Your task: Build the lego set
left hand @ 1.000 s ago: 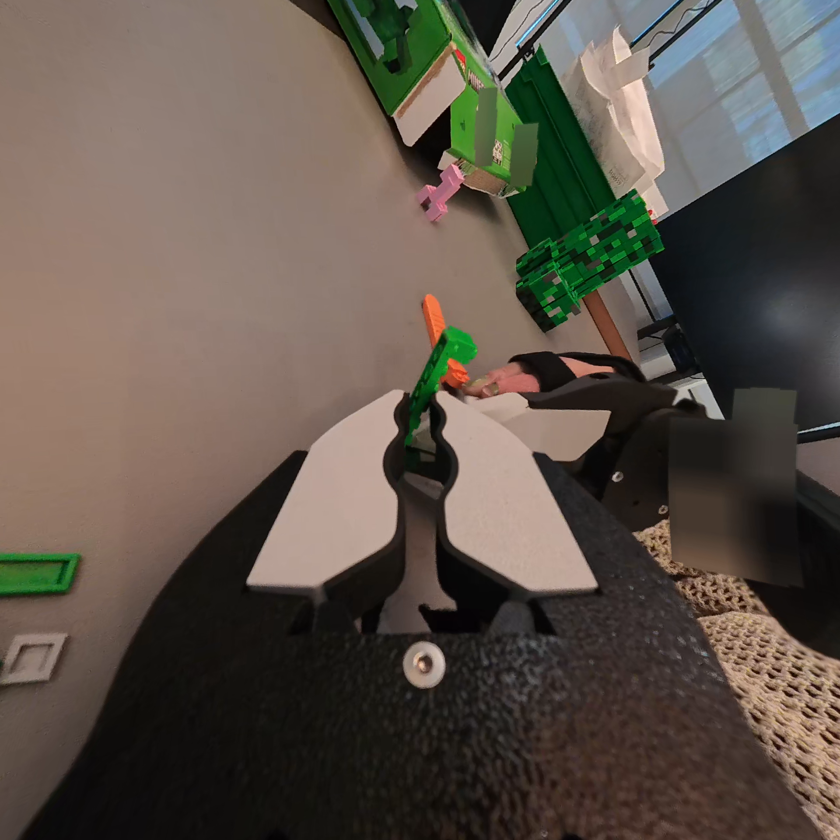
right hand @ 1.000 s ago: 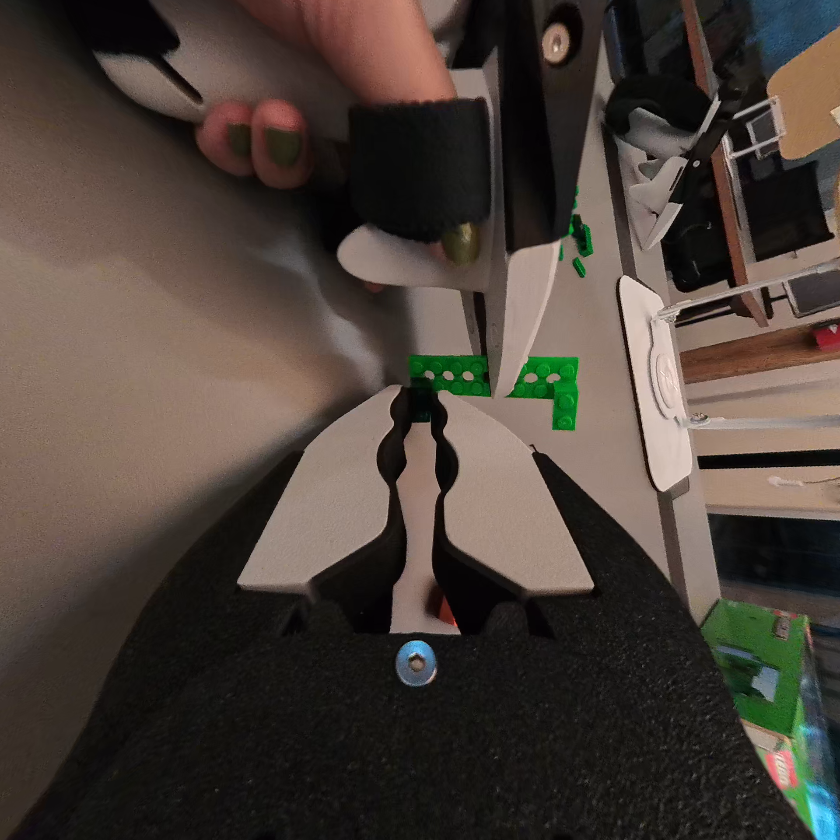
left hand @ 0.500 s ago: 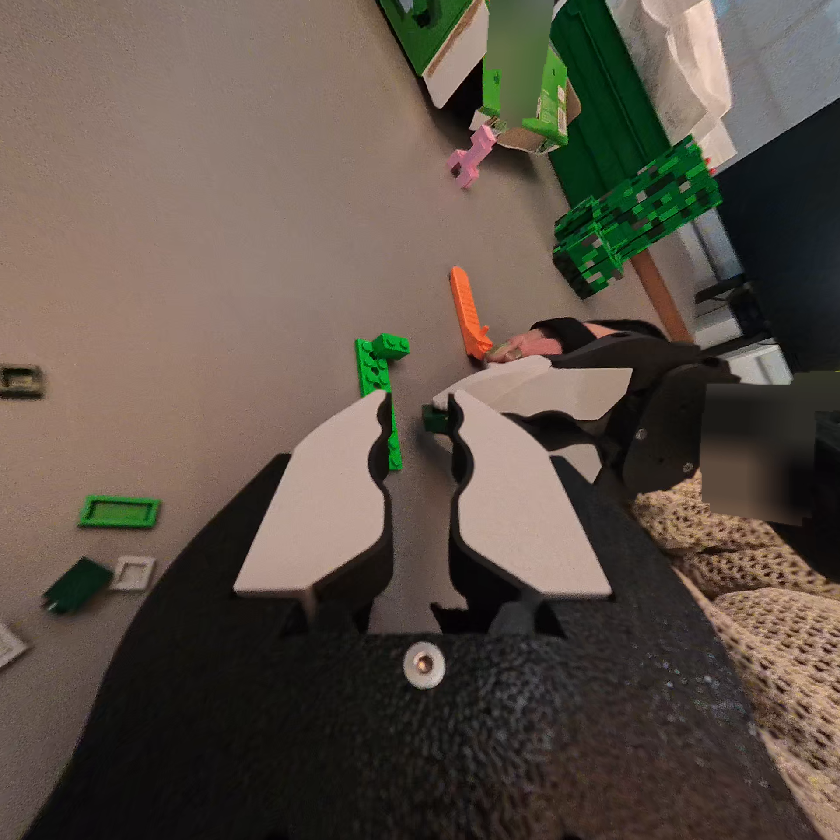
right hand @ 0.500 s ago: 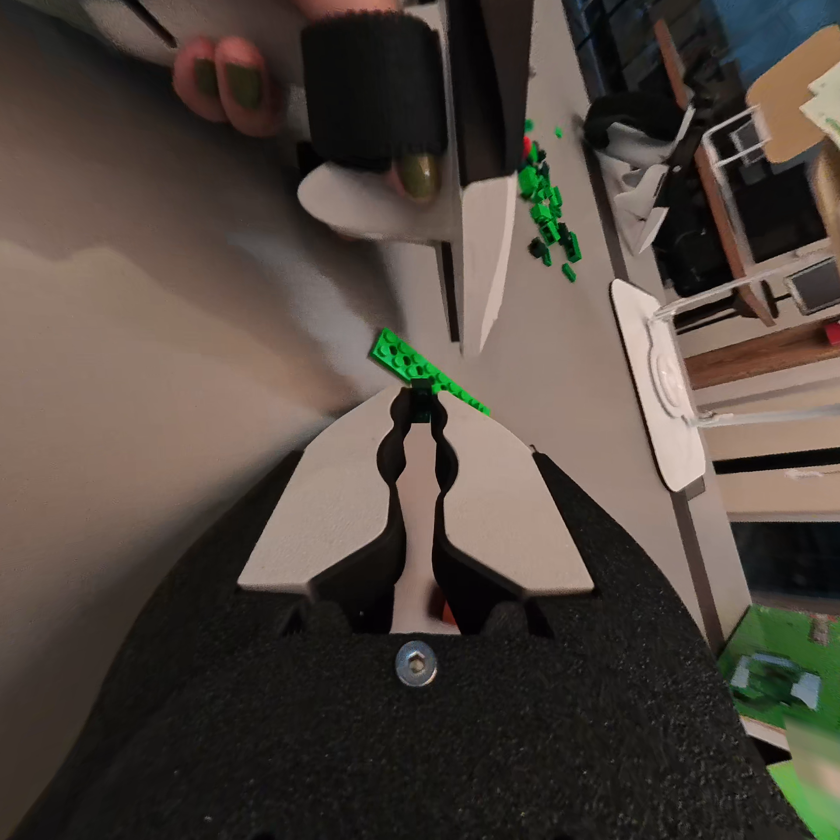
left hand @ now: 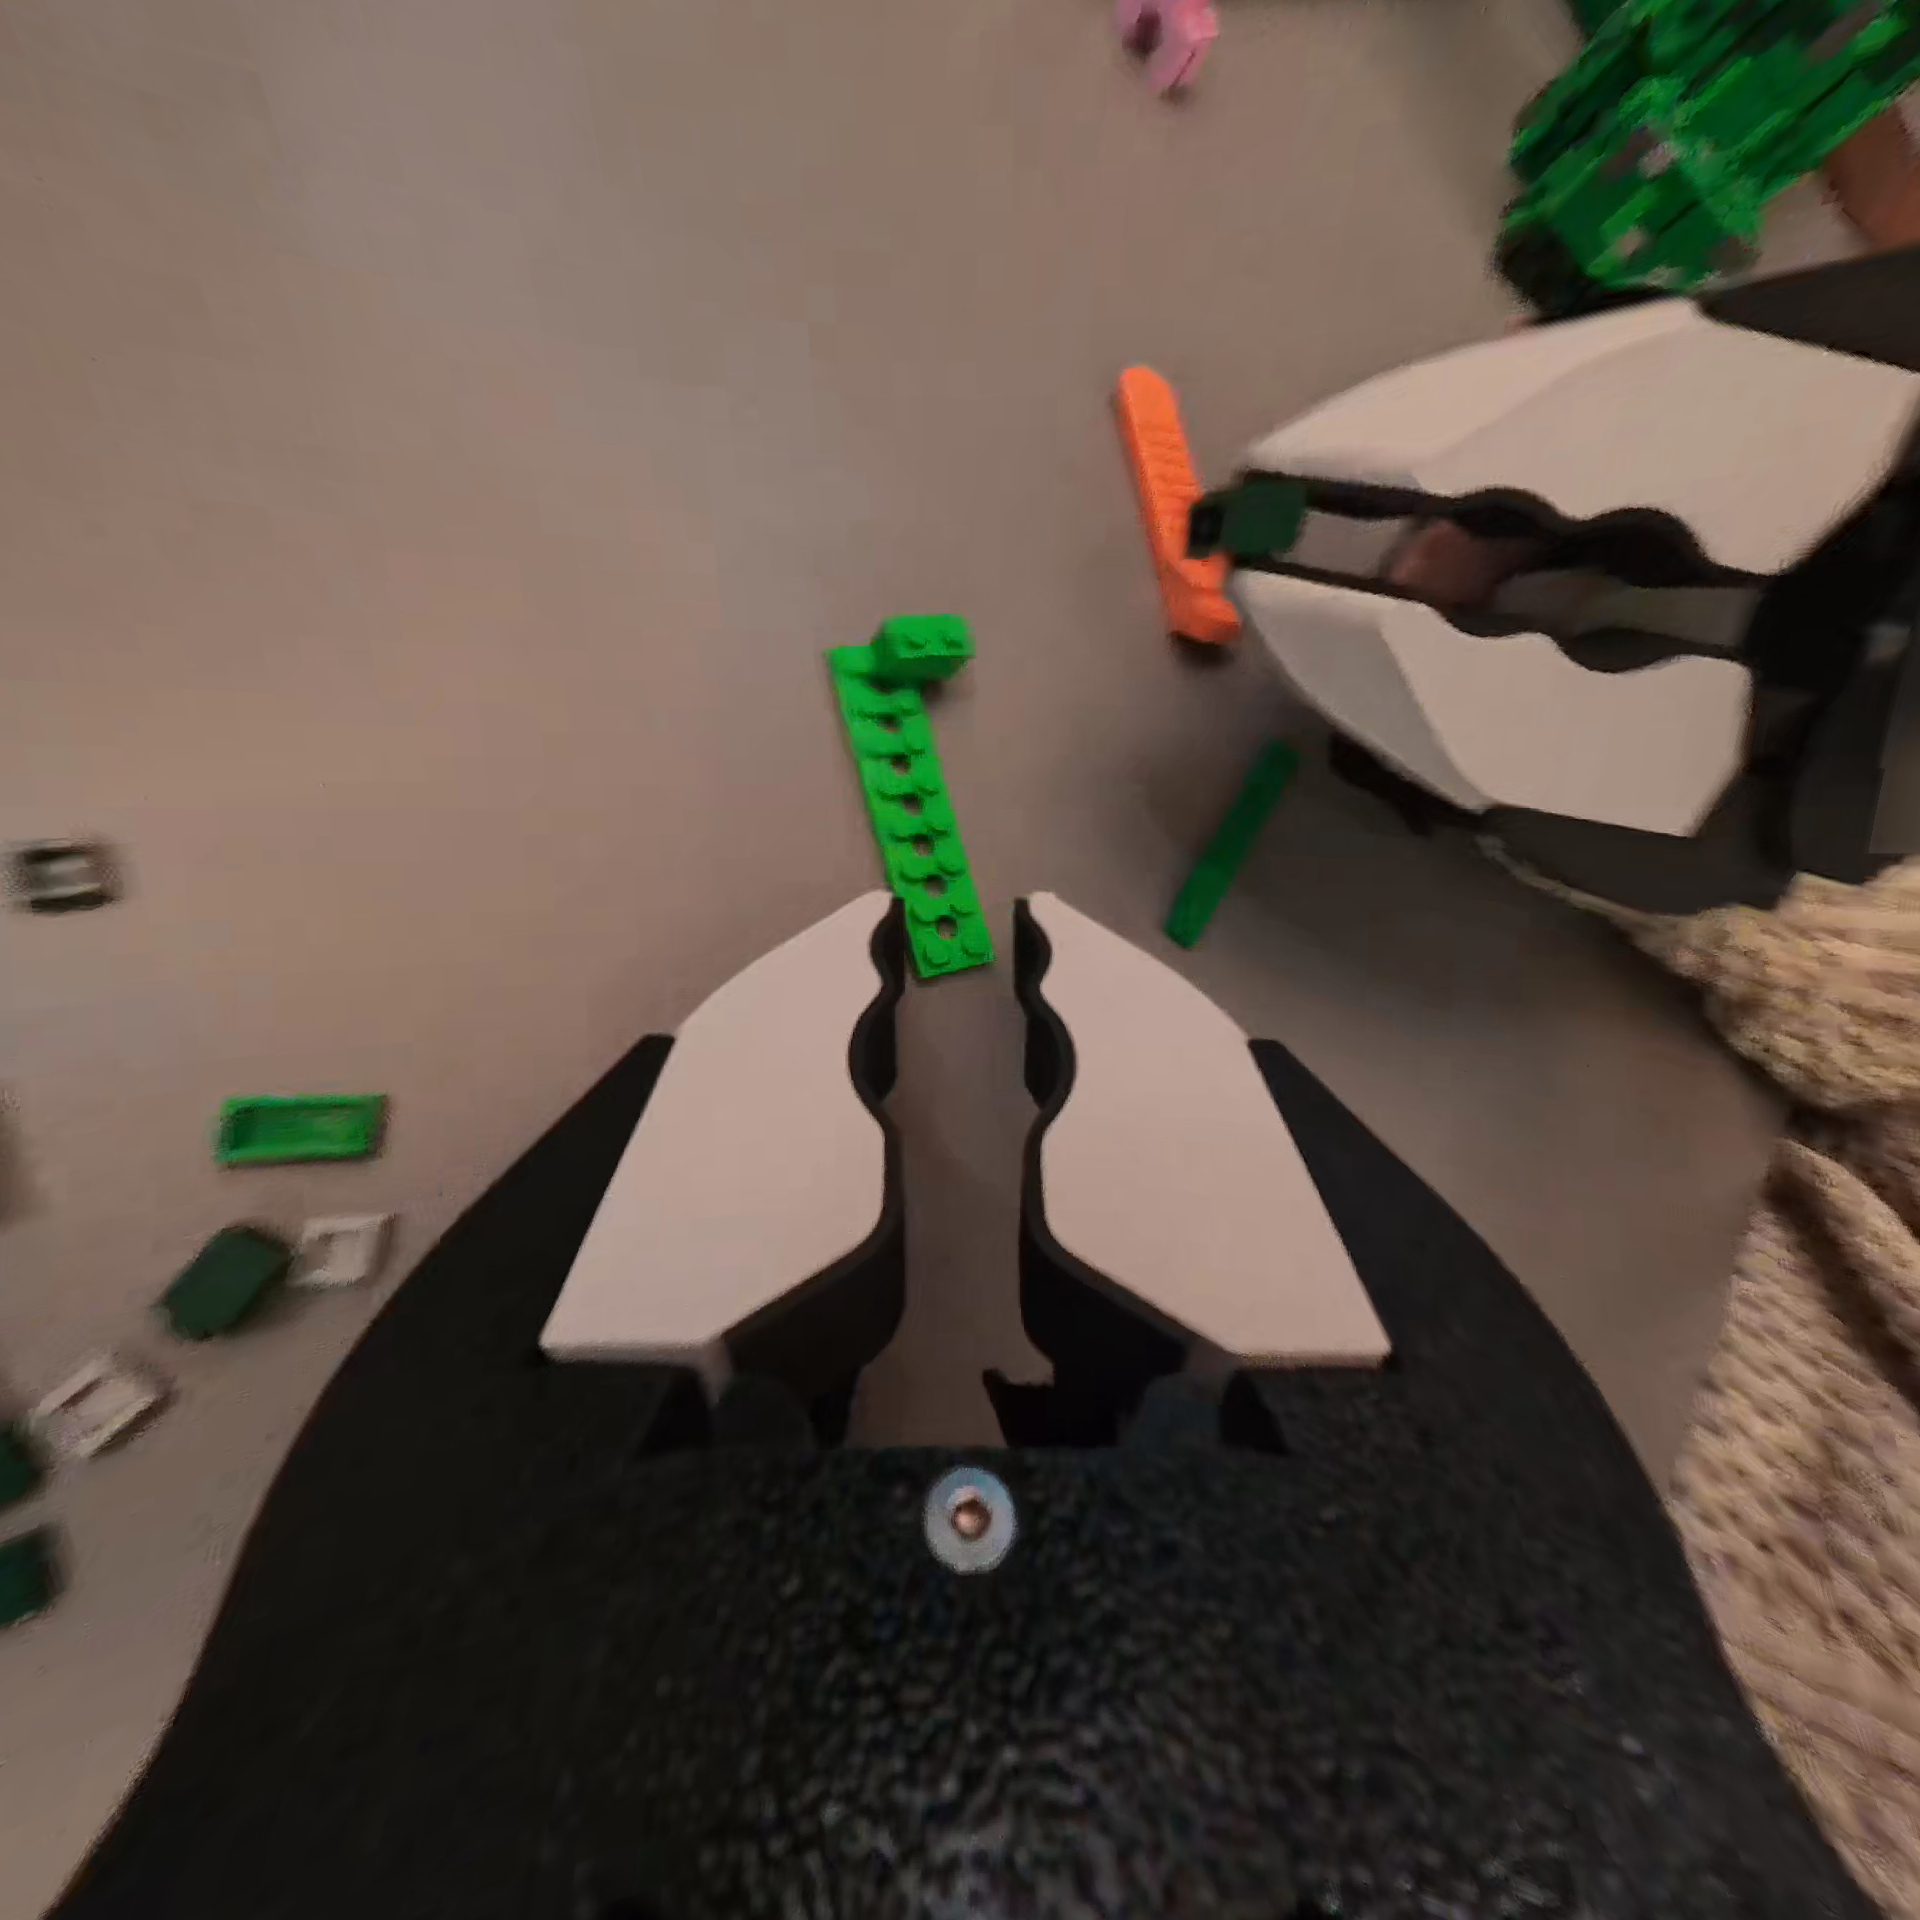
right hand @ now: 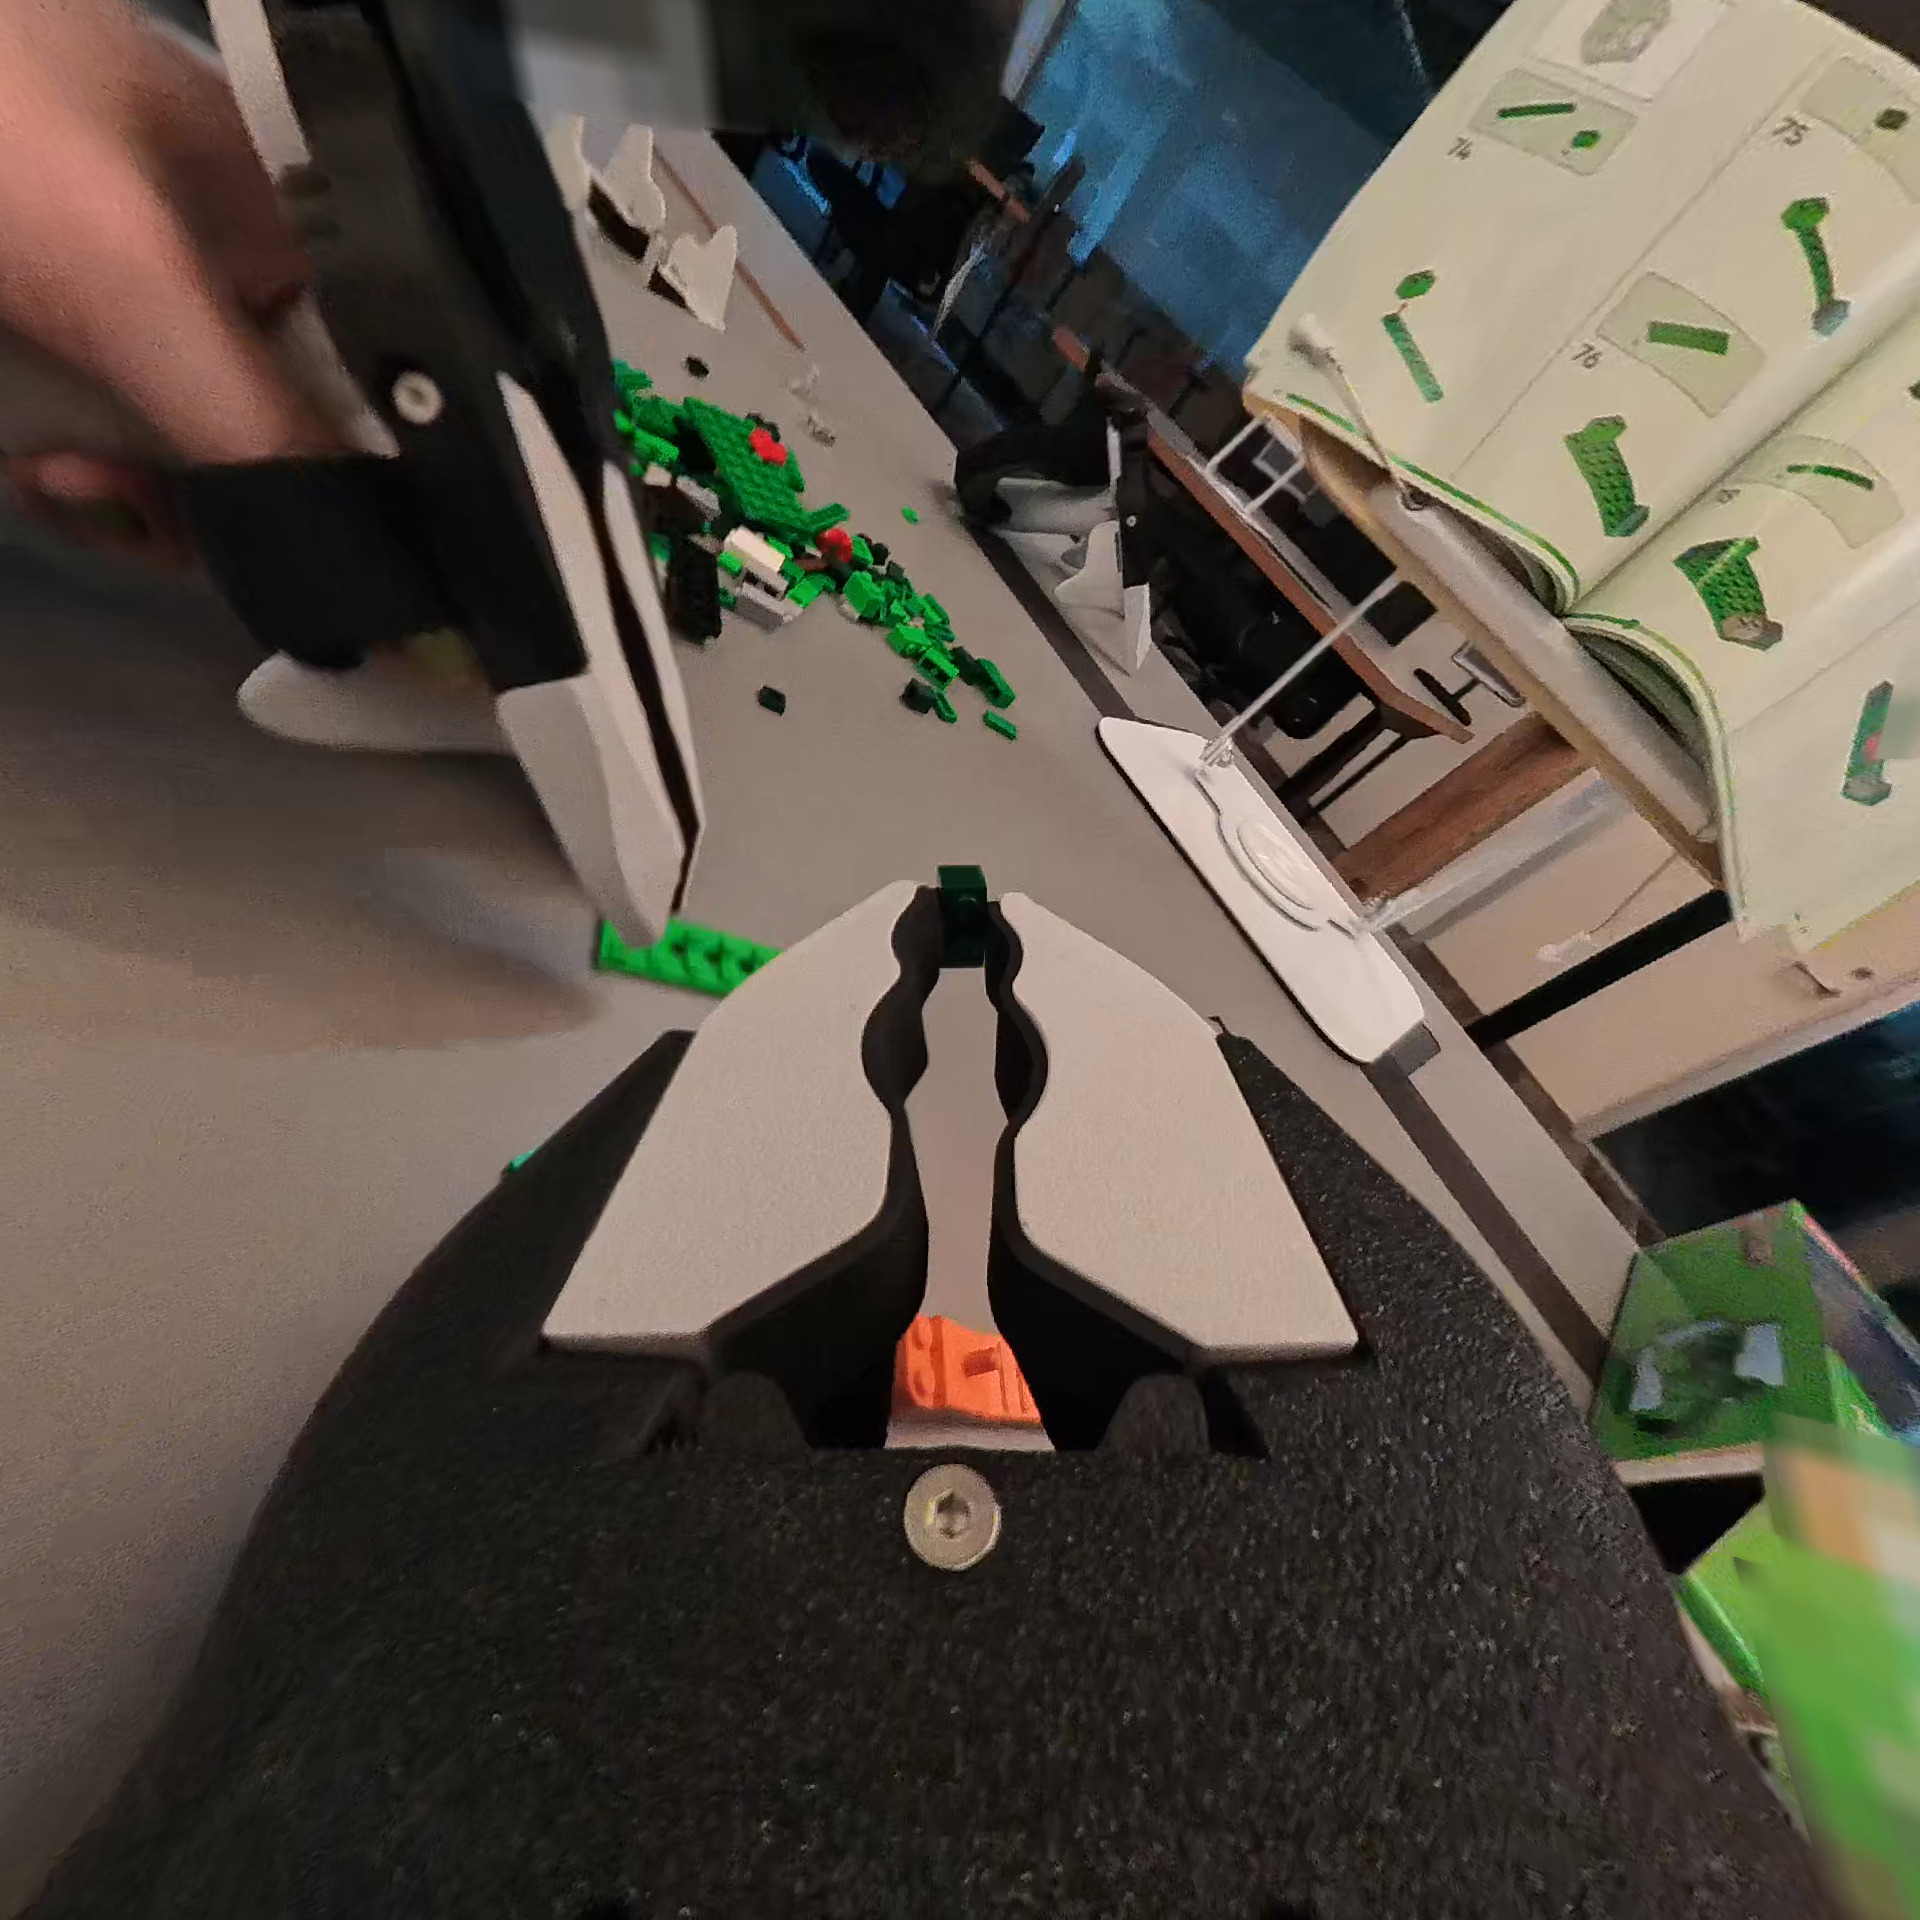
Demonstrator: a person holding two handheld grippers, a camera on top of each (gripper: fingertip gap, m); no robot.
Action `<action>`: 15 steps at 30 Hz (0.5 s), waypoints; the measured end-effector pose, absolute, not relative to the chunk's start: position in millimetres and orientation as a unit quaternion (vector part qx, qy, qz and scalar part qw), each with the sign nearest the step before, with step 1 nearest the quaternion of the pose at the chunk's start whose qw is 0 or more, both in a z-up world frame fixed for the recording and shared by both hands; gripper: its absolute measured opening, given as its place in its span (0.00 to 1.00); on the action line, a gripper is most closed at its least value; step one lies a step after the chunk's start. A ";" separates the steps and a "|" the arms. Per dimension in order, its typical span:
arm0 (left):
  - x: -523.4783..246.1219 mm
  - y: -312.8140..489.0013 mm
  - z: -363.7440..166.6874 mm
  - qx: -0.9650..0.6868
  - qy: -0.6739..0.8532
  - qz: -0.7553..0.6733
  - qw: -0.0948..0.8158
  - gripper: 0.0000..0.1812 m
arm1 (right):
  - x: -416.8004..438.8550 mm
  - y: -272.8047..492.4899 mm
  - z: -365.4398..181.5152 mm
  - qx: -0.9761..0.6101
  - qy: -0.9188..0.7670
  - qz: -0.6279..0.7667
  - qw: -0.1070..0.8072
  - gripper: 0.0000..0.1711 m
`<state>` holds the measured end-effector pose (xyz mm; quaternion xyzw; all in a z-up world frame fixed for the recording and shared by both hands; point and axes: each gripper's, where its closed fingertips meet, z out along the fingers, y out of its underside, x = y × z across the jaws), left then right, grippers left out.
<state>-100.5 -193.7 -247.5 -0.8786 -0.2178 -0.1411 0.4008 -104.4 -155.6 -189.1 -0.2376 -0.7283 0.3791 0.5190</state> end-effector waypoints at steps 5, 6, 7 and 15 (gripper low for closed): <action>-67.5 -178.6 -218.2 -0.840 -0.131 -0.249 0.464 0.10 | -92.9 -163.0 -174.6 -0.234 -0.705 0.489 0.457 0.05; -73.0 -177.0 -208.2 -0.833 -0.107 -0.218 0.497 0.11 | -91.2 -161.9 -171.4 -0.241 -0.697 0.512 0.441 0.05; -76.5 -176.4 -195.1 -0.822 -0.072 -0.181 0.535 0.16 | -89.2 -162.0 -170.0 -0.244 -0.695 0.530 0.421 0.05; -61.6 -184.2 -144.7 -0.711 0.237 0.283 0.598 0.29 | -61.8 -174.4 -160.3 -0.259 -0.668 0.683 0.141 0.05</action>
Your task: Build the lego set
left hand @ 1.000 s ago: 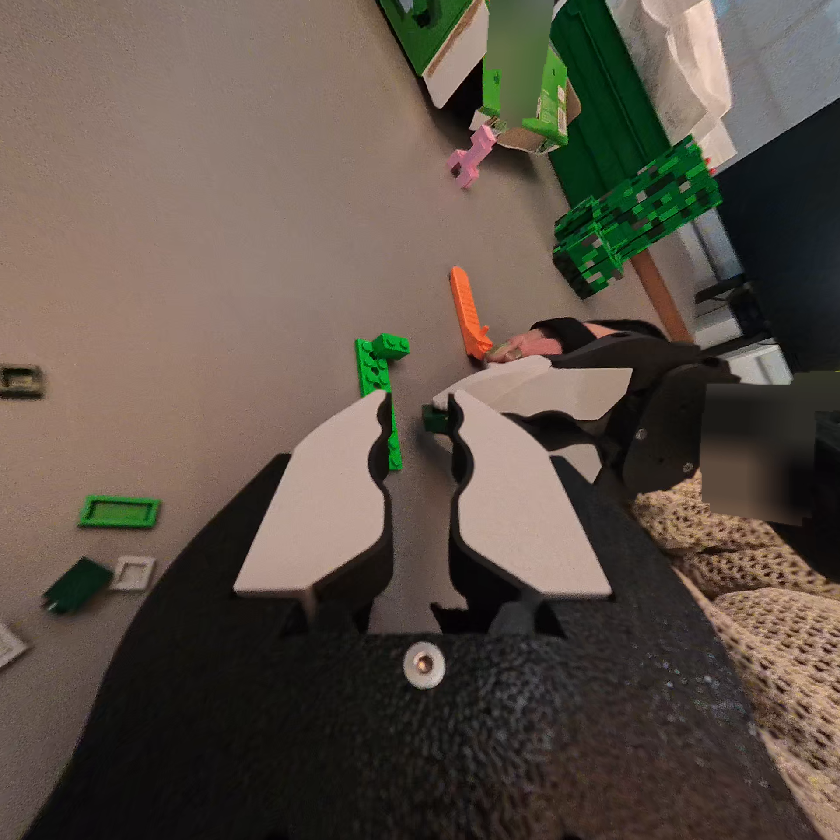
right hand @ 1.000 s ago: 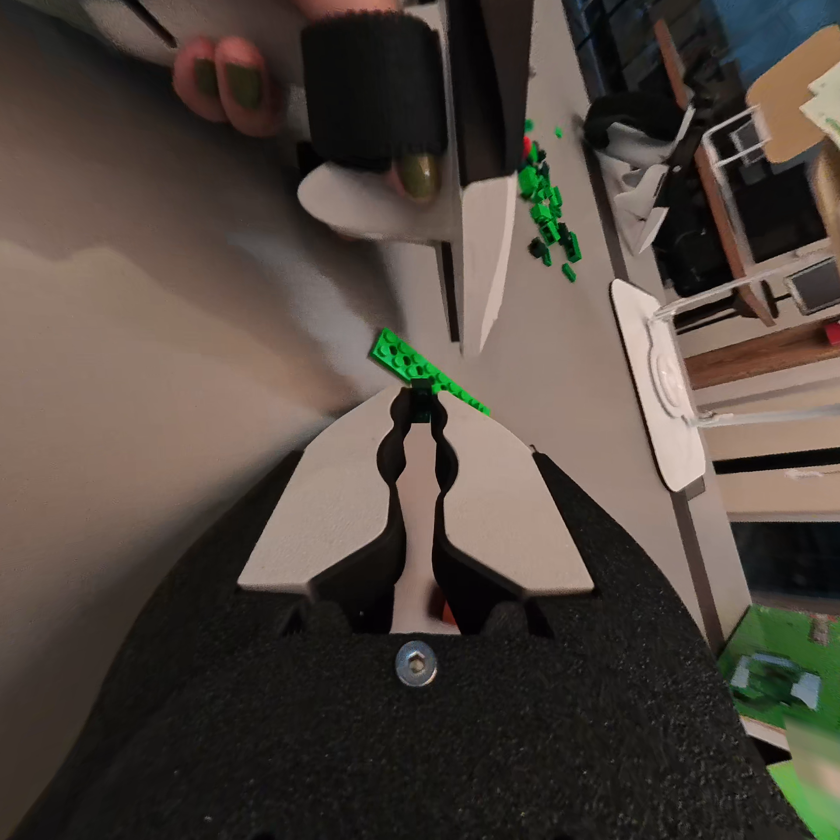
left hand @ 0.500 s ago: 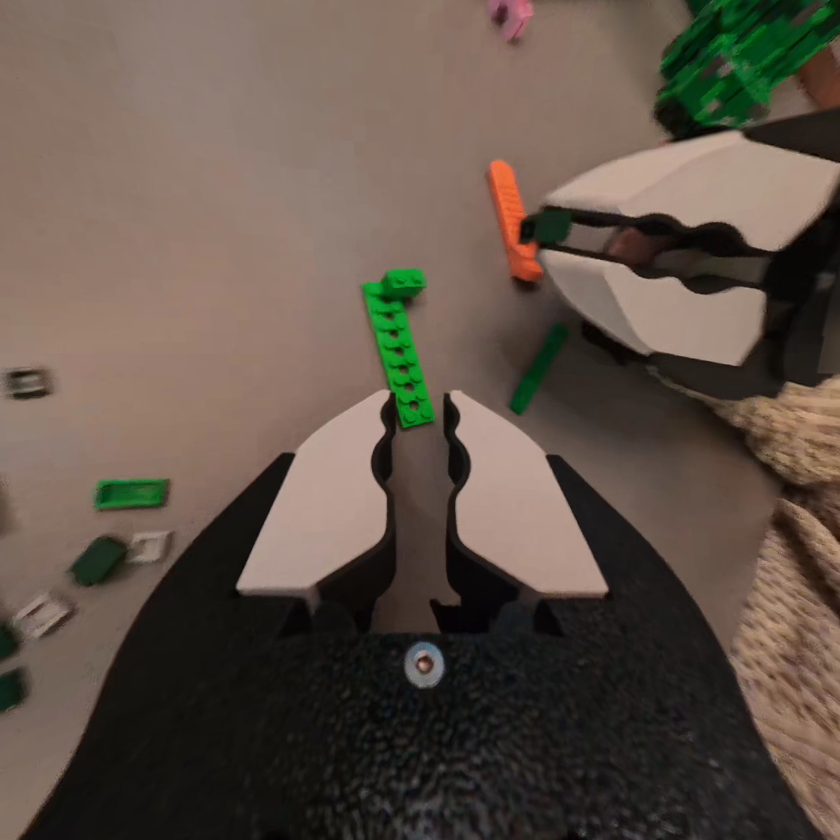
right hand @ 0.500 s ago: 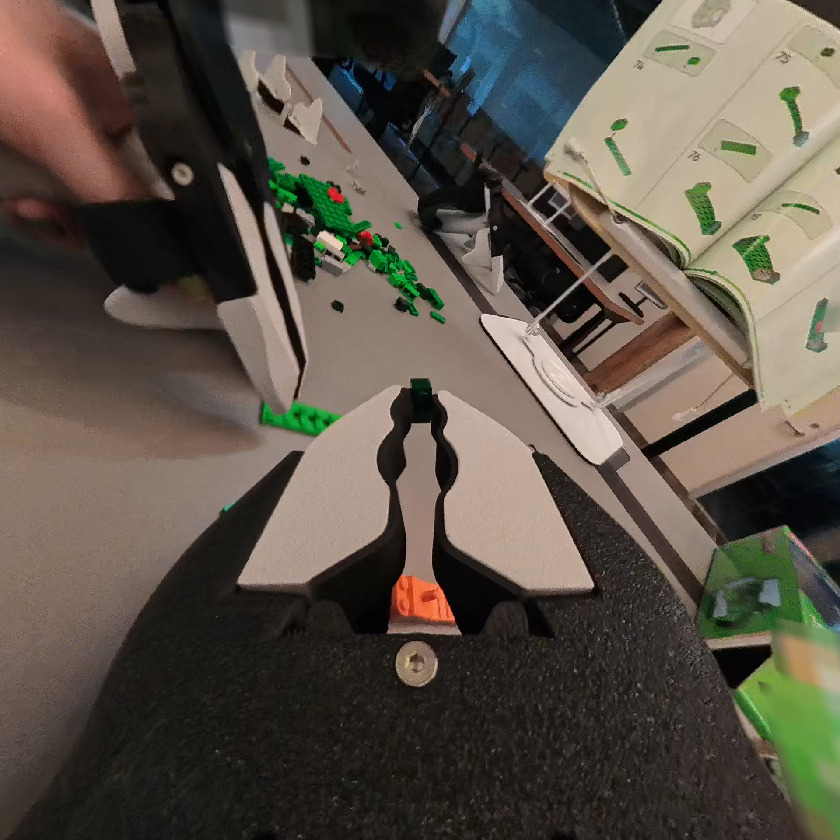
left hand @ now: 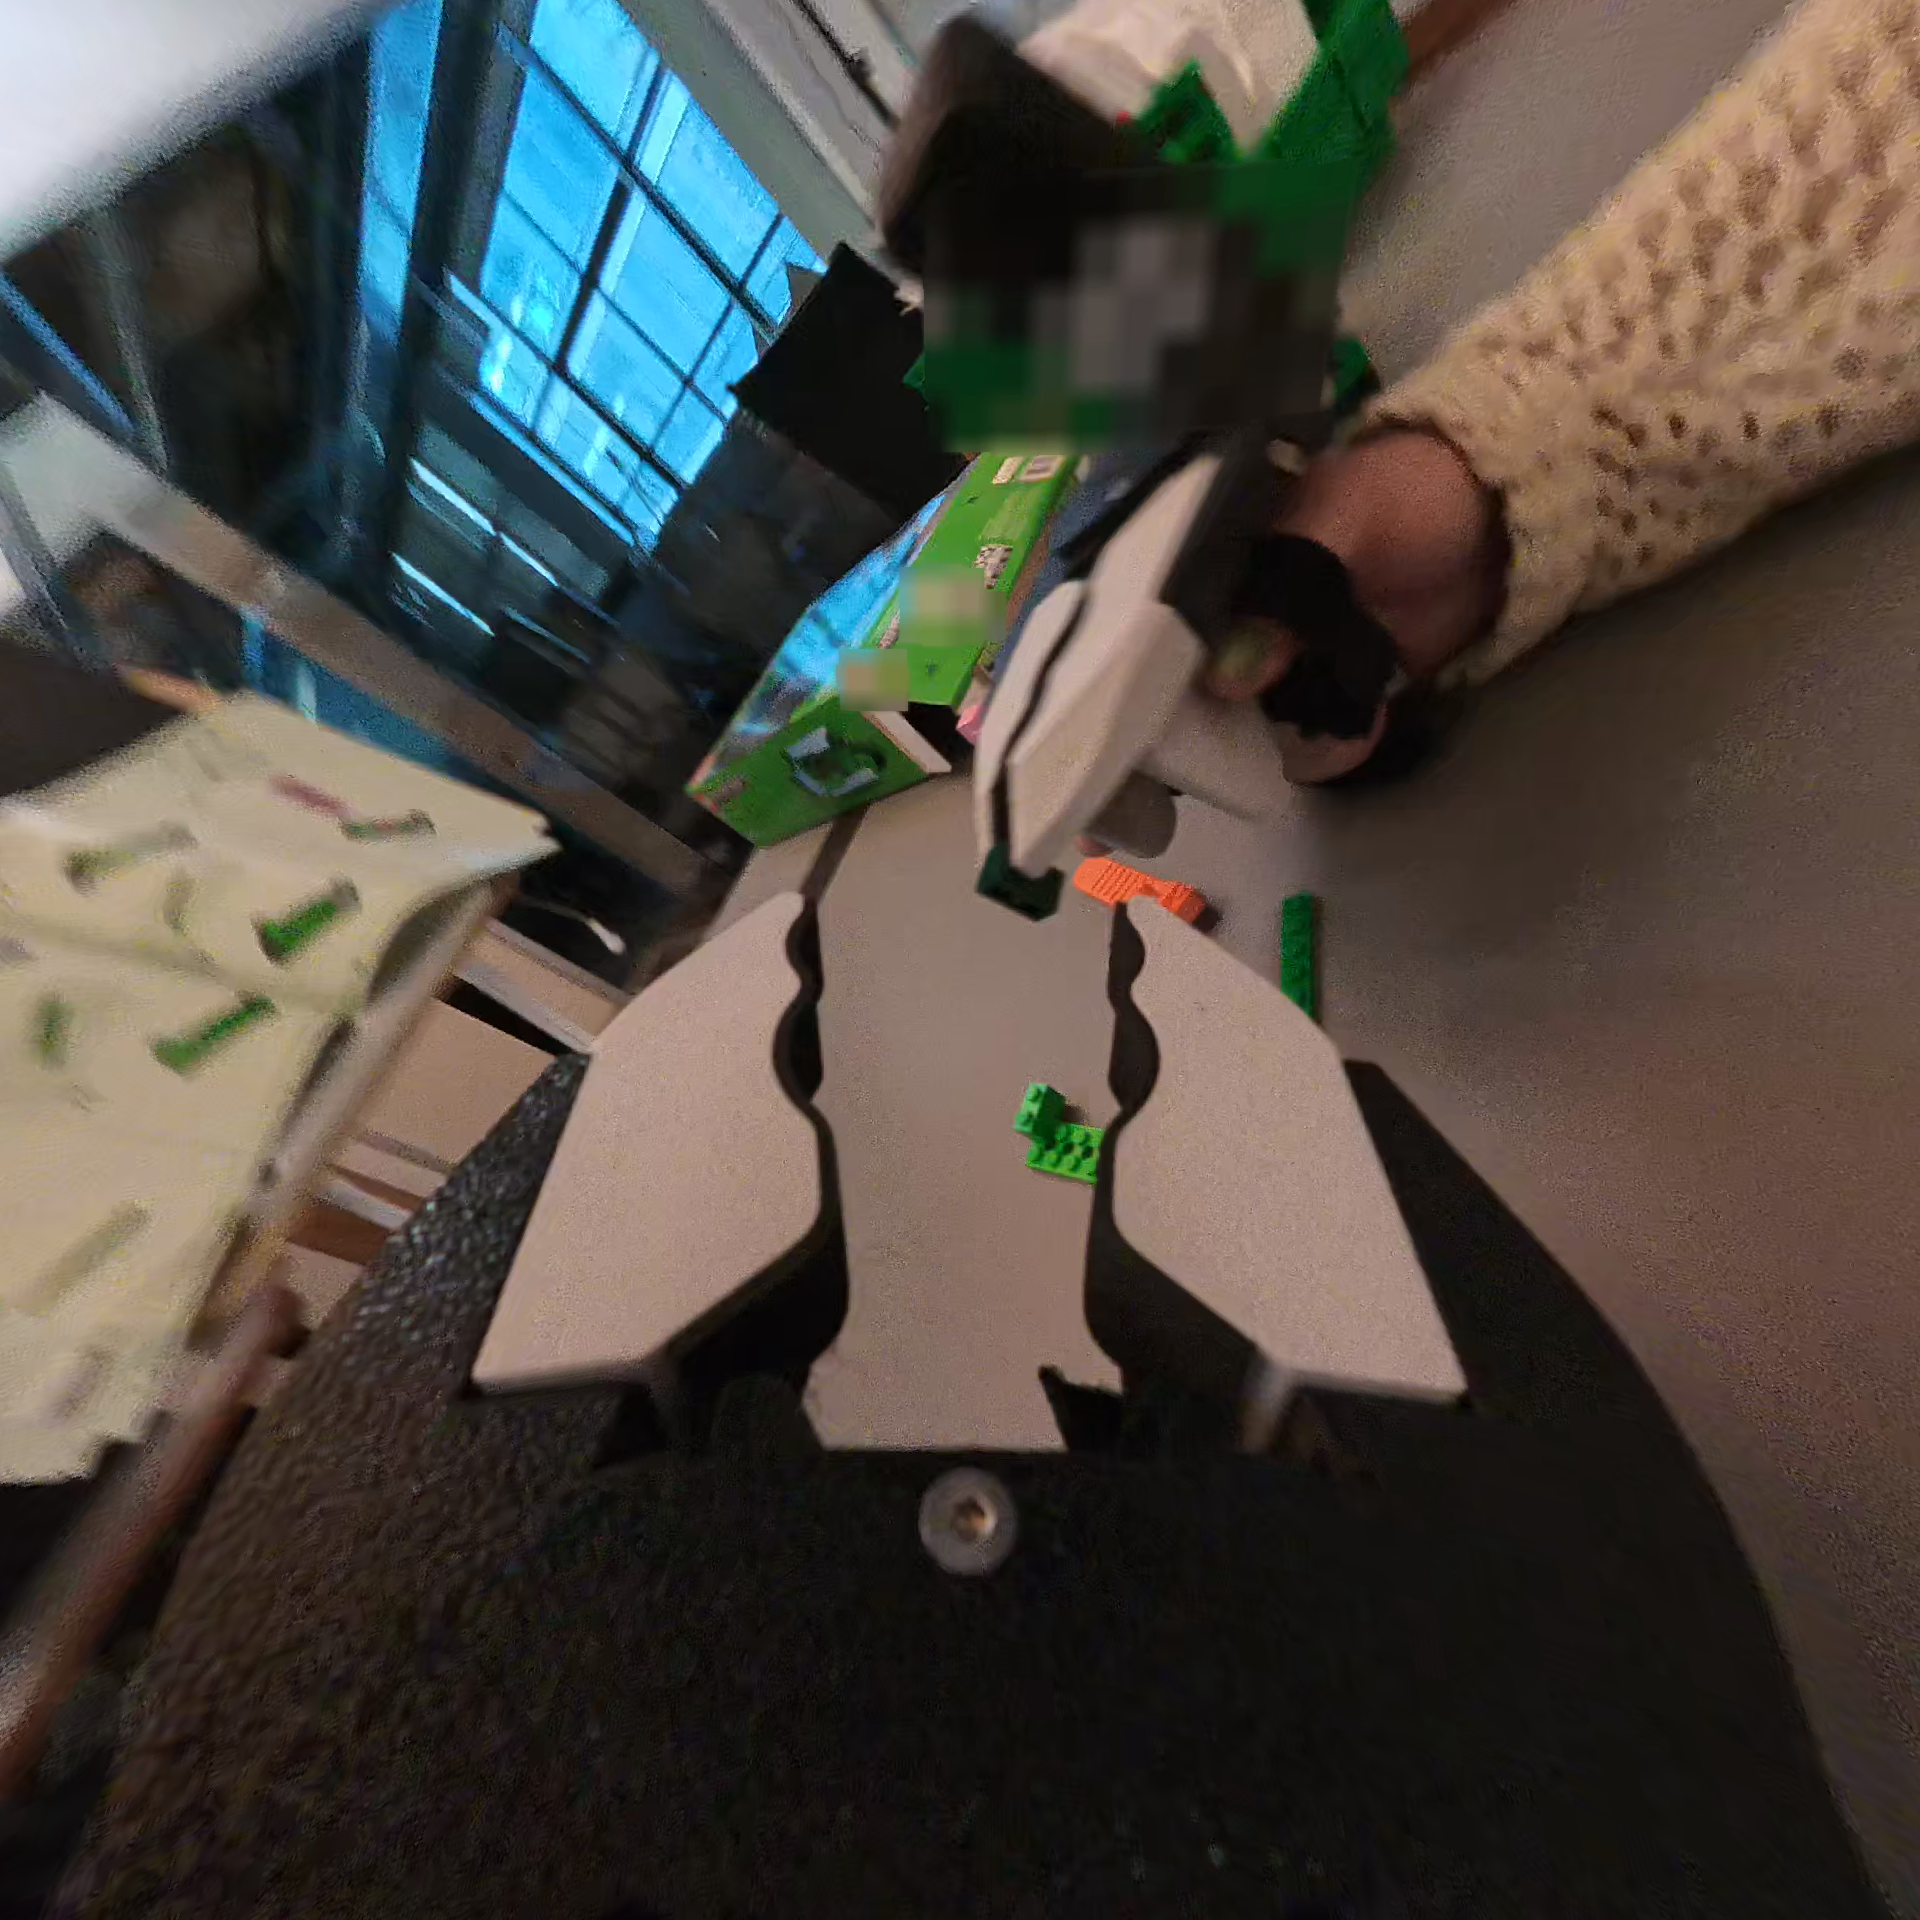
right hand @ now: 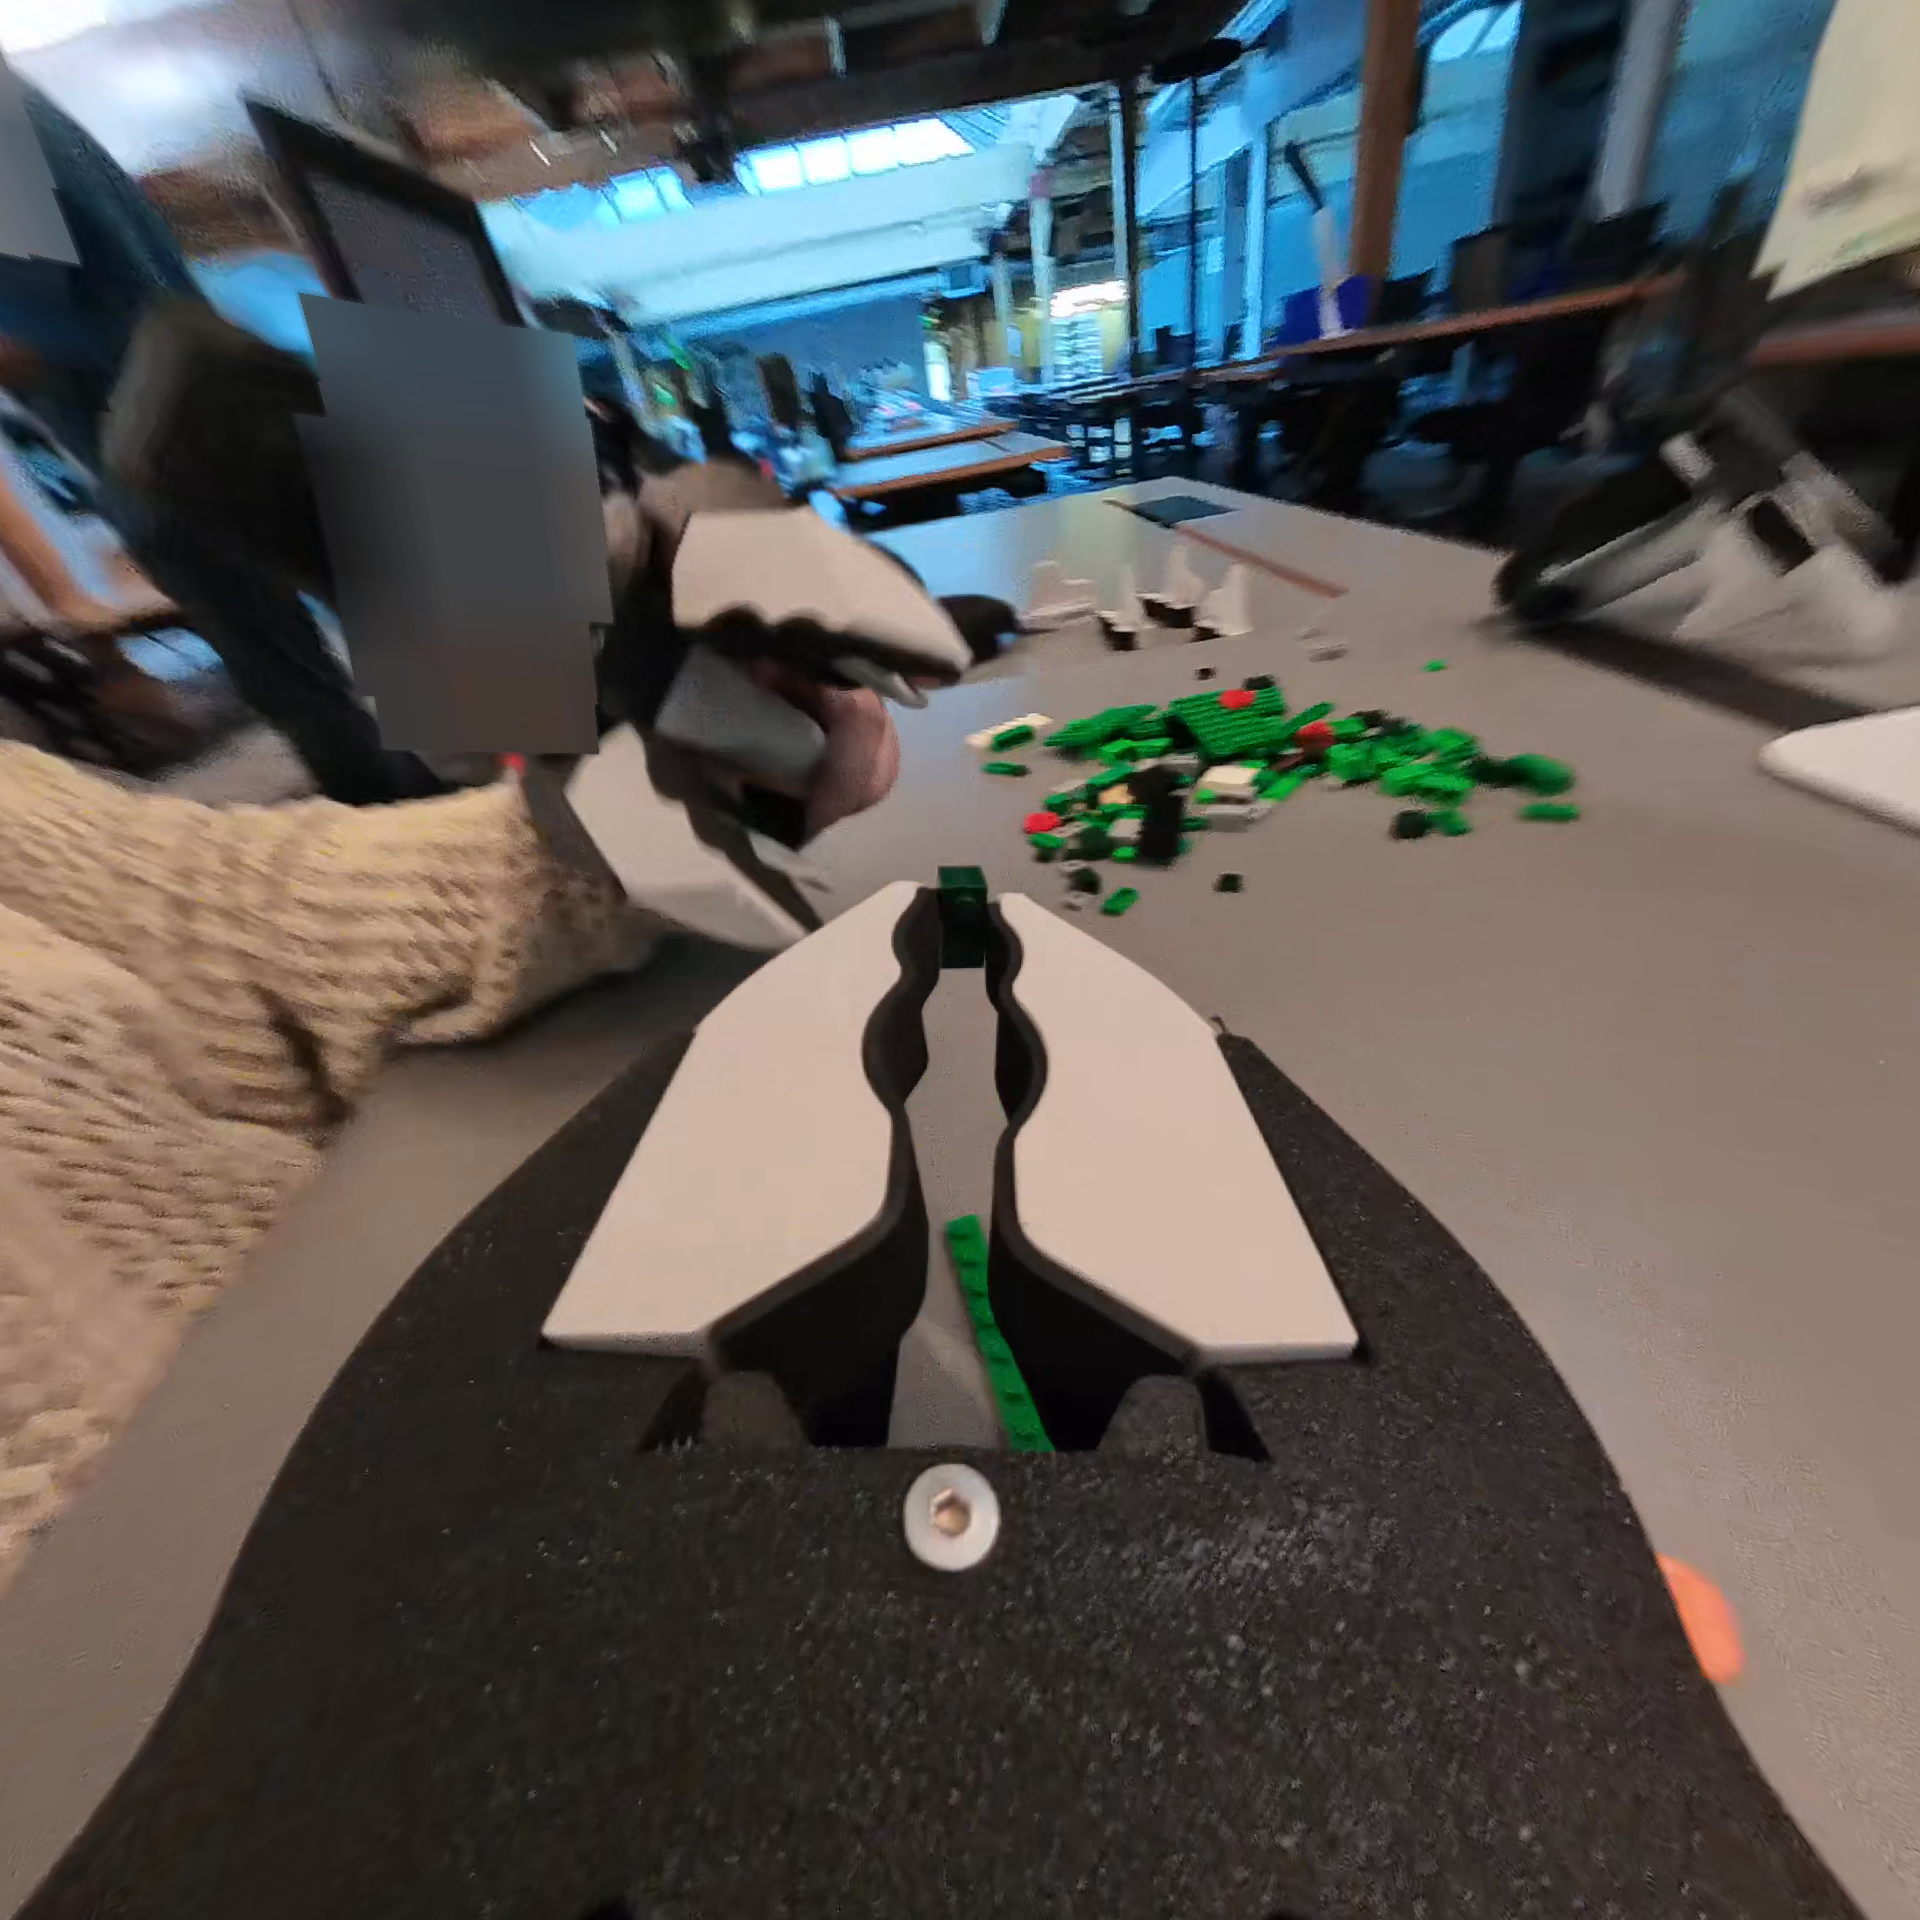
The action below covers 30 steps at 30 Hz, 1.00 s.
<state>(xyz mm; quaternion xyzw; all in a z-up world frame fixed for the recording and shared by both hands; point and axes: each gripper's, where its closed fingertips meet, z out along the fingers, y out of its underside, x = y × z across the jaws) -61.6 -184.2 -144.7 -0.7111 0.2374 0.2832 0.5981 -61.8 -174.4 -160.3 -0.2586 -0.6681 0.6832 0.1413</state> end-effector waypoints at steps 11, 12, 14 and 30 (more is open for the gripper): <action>-47.6 -161.2 -171.6 -0.666 0.329 0.403 0.534 0.19 | -46.9 -185.7 -164.7 -0.250 -0.671 0.698 -0.008 0.05; -48.0 -161.7 -169.9 -0.664 0.326 0.406 0.536 0.17 | -46.6 -185.9 -164.8 -0.249 -0.671 0.699 -0.012 0.05; -49.0 -162.7 -166.2 -0.662 0.319 0.411 0.540 0.13 | -46.4 -186.3 -164.2 -0.247 -0.670 0.700 -0.011 0.05; -55.4 -161.7 -158.6 -0.661 0.279 0.426 0.551 0.09 | -50.0 -182.3 -161.5 -0.263 -0.651 0.711 -0.020 0.04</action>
